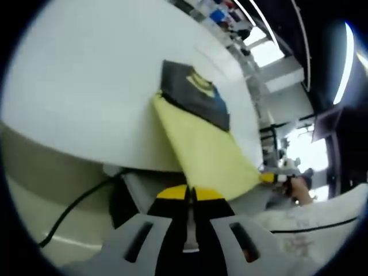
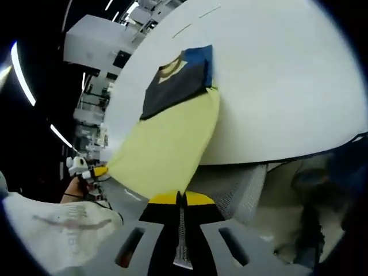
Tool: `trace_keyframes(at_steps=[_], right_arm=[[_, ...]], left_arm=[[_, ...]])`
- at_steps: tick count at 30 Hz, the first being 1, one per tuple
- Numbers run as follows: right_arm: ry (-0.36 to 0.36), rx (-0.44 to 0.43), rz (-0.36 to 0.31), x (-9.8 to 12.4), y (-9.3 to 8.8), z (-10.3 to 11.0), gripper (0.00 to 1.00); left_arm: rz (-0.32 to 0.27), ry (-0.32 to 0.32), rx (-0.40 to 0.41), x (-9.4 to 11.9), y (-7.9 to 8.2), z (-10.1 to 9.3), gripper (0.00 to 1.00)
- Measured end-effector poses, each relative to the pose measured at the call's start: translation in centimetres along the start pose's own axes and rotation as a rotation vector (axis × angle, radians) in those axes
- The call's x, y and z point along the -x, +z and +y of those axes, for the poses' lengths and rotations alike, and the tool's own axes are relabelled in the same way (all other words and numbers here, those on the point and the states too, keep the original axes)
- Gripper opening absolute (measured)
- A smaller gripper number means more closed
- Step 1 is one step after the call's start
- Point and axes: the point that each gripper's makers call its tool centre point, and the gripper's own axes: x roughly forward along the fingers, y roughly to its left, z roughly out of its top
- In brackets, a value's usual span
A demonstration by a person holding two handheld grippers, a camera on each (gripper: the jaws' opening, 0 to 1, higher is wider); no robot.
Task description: Fold the garment on the visible template until the final outline fits inside the template.
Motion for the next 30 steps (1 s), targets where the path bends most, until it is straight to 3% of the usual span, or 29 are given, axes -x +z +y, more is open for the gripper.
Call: trace_keyframes(at_steps=[5, 18, 30], right_arm=[[0.027, -0.020, -0.010, 0.6, -0.5, 1.4, 0.02], [0.034, -0.036, -0.002, 0.6, -1.0, 1.7, 0.02], [0.058, -0.013, -0.055, -0.2, 1.7, 1.5, 0.02]], left_arm=[[0.003, -0.012, 0.008, 0.5, -0.3, -0.8, 0.00], [-0.005, -0.028, 0.046, 0.4, -0.6, -0.9, 0.00], [-0.048, -0.051, 0.031, -1.0, 2.2, -1.3, 0.00]])
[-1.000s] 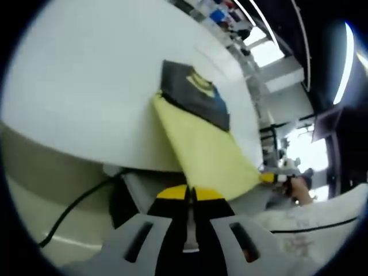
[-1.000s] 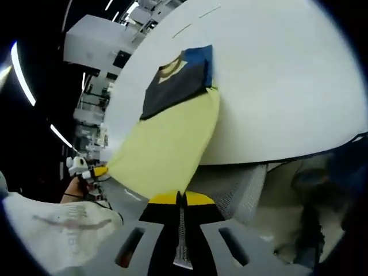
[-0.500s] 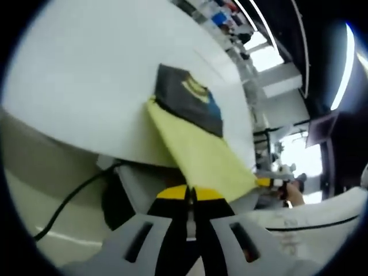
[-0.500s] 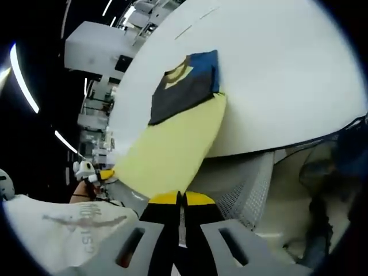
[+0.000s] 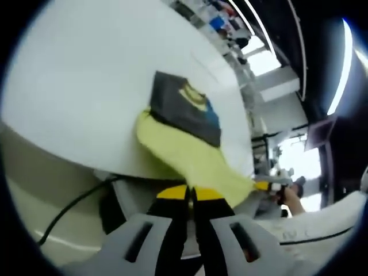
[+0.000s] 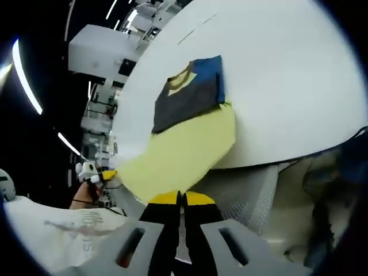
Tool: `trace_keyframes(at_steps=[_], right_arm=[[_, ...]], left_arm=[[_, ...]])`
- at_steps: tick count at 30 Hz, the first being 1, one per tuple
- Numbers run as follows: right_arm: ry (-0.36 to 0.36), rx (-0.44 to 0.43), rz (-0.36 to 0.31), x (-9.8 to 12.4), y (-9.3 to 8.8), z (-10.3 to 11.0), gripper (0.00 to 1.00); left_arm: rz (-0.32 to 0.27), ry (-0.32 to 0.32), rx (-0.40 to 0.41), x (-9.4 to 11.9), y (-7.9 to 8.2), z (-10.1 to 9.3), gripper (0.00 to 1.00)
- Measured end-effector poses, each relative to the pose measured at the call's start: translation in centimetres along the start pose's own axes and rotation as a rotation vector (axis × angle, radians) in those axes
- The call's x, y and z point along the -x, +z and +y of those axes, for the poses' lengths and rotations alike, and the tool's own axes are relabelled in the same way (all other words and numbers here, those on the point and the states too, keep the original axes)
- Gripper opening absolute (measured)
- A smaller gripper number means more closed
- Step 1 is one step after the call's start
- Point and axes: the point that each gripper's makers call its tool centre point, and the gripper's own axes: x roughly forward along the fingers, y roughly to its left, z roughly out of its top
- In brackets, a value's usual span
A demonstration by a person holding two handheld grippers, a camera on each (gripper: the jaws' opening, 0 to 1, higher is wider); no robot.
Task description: Fold the garment on the visible template until the final outline fits inside the template.
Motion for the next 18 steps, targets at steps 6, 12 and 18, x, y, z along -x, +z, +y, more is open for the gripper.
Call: trace_keyframes(at_steps=[6, 12, 18], right_arm=[[0.024, 0.035, -0.038, -0.6, 1.8, 0.7, 0.02], [0.029, 0.060, -0.070, -1.1, 3.5, 1.2, 0.02], [0.065, 0.041, -0.127, -1.1, 5.8, 2.0, 0.02]], left_arm=[[-0.026, -0.021, -0.024, -1.1, 1.9, -0.5, 0.00], [-0.047, -0.044, -0.038, -2.2, 4.0, -1.1, 0.00], [-0.087, -0.049, -0.048, -2.7, 7.1, -0.9, 0.00]])
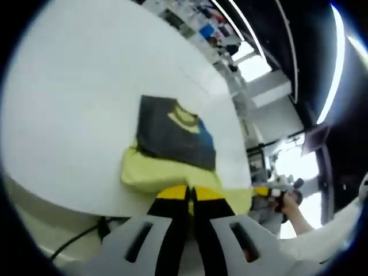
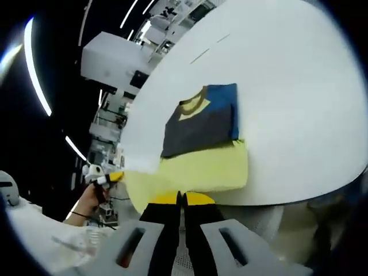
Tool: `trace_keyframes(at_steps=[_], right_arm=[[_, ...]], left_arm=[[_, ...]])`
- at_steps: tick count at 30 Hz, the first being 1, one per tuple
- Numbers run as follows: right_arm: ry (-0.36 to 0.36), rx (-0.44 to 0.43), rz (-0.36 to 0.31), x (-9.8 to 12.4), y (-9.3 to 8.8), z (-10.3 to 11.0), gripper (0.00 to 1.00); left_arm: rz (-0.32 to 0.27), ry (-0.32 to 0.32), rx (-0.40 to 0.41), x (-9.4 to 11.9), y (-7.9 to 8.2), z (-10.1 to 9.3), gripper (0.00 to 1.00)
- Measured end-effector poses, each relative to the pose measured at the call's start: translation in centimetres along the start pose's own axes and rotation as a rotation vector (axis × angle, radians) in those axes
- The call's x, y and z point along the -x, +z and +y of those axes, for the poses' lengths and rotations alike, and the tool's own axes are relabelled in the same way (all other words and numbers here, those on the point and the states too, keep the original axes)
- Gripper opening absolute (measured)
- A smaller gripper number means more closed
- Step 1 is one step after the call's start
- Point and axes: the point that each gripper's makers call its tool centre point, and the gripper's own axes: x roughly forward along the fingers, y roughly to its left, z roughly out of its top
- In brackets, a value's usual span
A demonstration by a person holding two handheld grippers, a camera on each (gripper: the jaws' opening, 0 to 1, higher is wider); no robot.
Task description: Fold the garment on the visible template until the final outline fits inside the template.
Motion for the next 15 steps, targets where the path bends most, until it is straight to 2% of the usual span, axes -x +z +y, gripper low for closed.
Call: trace_keyframes(at_steps=[9, 15], right_arm=[[0.026, 0.030, -0.071, -1.3, 5.2, 0.6, 0.02], [0.036, 0.048, -0.096, -2.4, 7.9, 0.5, 0.02]], left_arm=[[-0.063, -0.029, -0.045, -2.3, 5.4, -0.6, 0.00], [-0.087, -0.036, -0.052, -3.6, 7.8, -0.1, 0.00]])
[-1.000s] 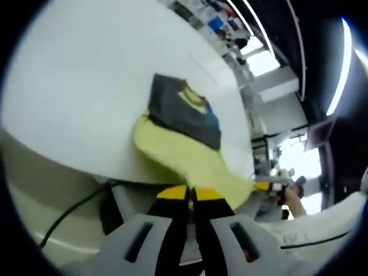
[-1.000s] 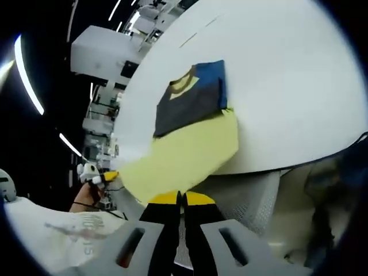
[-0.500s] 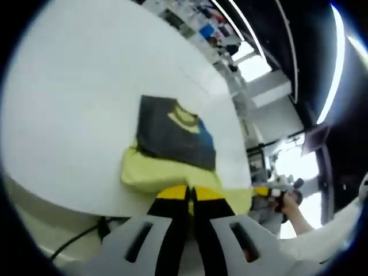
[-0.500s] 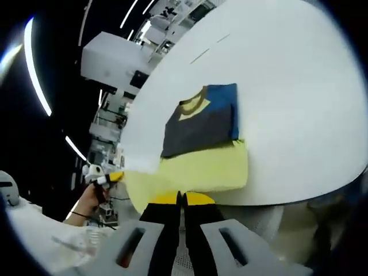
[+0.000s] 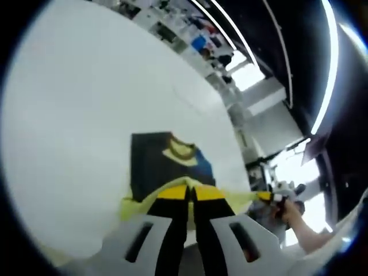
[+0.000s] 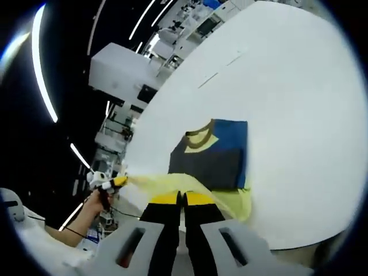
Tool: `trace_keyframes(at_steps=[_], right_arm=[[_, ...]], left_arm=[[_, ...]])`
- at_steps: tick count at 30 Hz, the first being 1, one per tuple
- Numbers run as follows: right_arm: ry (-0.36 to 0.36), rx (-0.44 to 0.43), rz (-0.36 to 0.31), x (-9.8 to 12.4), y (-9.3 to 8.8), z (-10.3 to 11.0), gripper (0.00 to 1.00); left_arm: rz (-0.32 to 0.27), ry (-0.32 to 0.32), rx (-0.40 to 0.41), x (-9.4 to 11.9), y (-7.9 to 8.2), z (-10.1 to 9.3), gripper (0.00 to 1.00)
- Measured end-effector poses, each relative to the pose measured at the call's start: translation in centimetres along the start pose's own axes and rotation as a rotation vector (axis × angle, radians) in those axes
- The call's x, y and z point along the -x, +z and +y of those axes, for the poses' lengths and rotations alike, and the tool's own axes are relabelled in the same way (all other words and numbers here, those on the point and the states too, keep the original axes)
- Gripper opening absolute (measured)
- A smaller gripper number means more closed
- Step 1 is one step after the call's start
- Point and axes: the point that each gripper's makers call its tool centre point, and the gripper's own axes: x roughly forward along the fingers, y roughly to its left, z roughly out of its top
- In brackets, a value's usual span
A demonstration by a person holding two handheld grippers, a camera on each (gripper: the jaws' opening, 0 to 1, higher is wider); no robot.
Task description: Fold the garment on the visible template until the final outline fits inside the template.
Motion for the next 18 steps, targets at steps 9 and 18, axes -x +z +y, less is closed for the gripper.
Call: trace_keyframes(at_steps=[9, 18], right_arm=[[0.009, 0.014, -0.055, -1.3, 3.8, -0.9, 0.02], [0.020, 0.001, -0.097, -2.7, 5.7, -0.6, 0.02]], left_arm=[[-0.055, -0.006, 0.023, -1.9, 2.8, 0.8, 0.00], [-0.088, -0.013, 0.058, -3.6, 4.6, 1.6, 0.00]])
